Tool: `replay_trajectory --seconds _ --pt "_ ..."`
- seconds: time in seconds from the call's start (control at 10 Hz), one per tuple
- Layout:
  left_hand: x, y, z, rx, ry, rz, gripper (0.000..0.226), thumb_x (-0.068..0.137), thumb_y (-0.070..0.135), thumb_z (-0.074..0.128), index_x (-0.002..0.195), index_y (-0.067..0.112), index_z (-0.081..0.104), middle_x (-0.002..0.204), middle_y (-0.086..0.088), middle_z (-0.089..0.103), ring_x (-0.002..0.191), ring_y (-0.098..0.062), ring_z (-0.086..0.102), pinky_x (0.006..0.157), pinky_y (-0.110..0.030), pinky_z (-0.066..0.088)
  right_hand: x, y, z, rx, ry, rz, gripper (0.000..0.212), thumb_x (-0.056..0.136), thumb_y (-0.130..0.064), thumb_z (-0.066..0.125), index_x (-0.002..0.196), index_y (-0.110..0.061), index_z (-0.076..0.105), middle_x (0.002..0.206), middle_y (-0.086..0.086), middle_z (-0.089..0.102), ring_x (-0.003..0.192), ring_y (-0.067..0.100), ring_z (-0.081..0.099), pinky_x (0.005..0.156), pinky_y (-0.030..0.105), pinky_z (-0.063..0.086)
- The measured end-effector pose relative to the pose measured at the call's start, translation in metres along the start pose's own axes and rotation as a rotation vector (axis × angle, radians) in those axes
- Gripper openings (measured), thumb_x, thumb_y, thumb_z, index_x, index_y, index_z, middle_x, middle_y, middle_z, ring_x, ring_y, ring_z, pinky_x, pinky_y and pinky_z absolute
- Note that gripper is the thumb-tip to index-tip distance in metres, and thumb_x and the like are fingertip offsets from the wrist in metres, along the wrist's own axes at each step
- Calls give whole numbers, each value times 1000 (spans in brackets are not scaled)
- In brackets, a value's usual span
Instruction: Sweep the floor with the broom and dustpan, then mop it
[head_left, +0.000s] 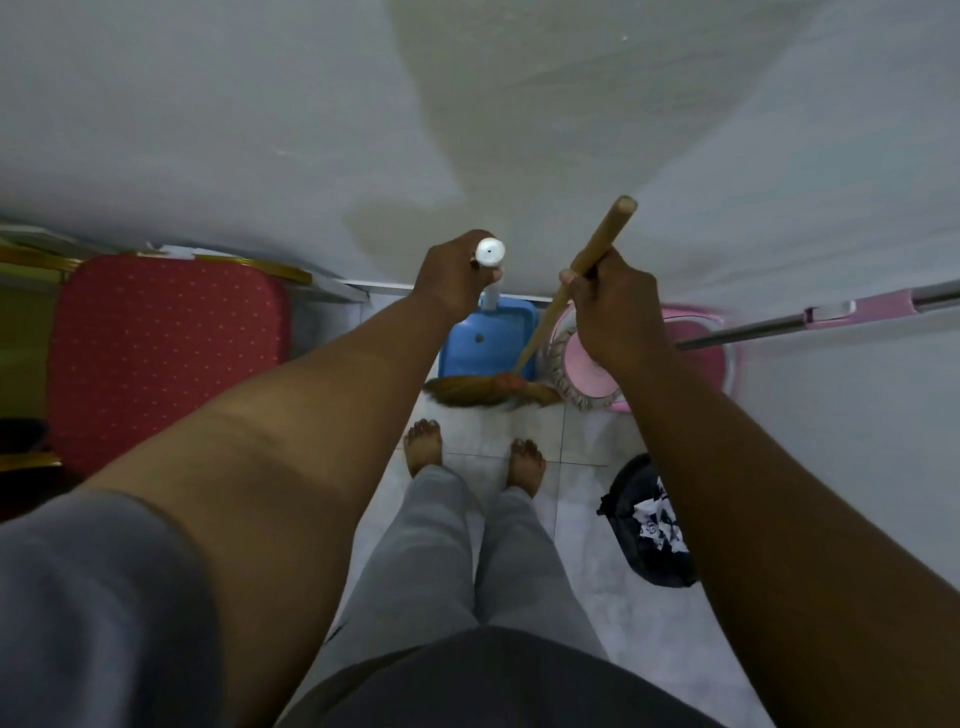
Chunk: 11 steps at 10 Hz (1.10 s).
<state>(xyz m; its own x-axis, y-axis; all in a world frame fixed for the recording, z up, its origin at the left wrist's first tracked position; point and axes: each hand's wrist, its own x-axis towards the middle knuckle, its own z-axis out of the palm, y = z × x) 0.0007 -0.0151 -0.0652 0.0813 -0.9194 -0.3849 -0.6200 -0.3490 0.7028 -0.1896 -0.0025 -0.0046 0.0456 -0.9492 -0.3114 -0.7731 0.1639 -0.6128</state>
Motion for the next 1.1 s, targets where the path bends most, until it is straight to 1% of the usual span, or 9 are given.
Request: replay_trajectory --seconds 0.1,0.3,0.4,0.5,0.6,0.7,0.8,0.9,1.1 --pt "11 -4 -3 -11 -15 -40 37 85 10 73 121 8 64 116 -12 68 108 -26 63 94 -28 46 12 -4 14 8 -24 -12 19 98 -30 55 105 -13 60 82 -4 57 71 12 53 67 22 39" --pt "36 5 -6 170 -129 -91 42 97 26 59 134 10 50 133 -14 59 121 -32 55 97 -30 42 36 -13 31 -12 -56 16 25 99 -35 52 108 -13 60 90 -1 62 78 13 57 71 23 42" --pt "43 10 -7 162 -128 -135 41 99 30 56 133 9 51 134 -13 58 122 -29 55 94 -27 40 45 -18 37 -60 -40 25 29 100 -39 49 107 -13 60 91 0 61 77 13 54 69 22 39" --pt "42 10 -7 140 -151 -108 42 100 29 54 136 9 50 137 -12 57 125 -28 53 97 -27 40 53 -20 40 -64 -30 75 32 101 -39 48 111 -11 60 98 4 65 78 13 54 68 21 39" --pt "37 6 -7 55 -202 -97 47 100 23 54 144 10 45 143 -10 53 131 -25 50 104 -28 38 58 -18 39 -45 -13 117 33 101 -38 49 114 -10 59 102 5 66 79 15 57 57 14 35" --pt "34 4 -5 0 -238 -104 52 100 20 55 148 11 39 148 -8 48 136 -22 45 106 -26 35 59 -15 36 -27 -3 153 38 98 -41 52 119 -10 58 110 6 66 83 14 58 57 10 36" --pt "31 3 -6 -29 -247 -117 55 100 22 56 150 13 36 150 -7 46 137 -22 43 107 -27 34 55 -11 34 1 -32 181 47 97 -42 55 131 -10 53 119 8 66 94 17 64 72 18 42" --pt "31 1 -4 -15 -249 -152 60 99 27 58 152 14 33 149 -9 46 135 -27 44 108 -33 36 52 -5 37 -8 -46 182 51 97 -42 55 136 -9 50 123 10 65 106 22 65 75 18 40" --pt "23 7 -3 33 -217 -185 67 97 34 61 153 16 29 151 -9 45 135 -28 45 104 -31 37 42 -2 34 -31 -49 177 55 98 -42 53 139 -7 47 128 11 63 115 23 61 79 15 33"
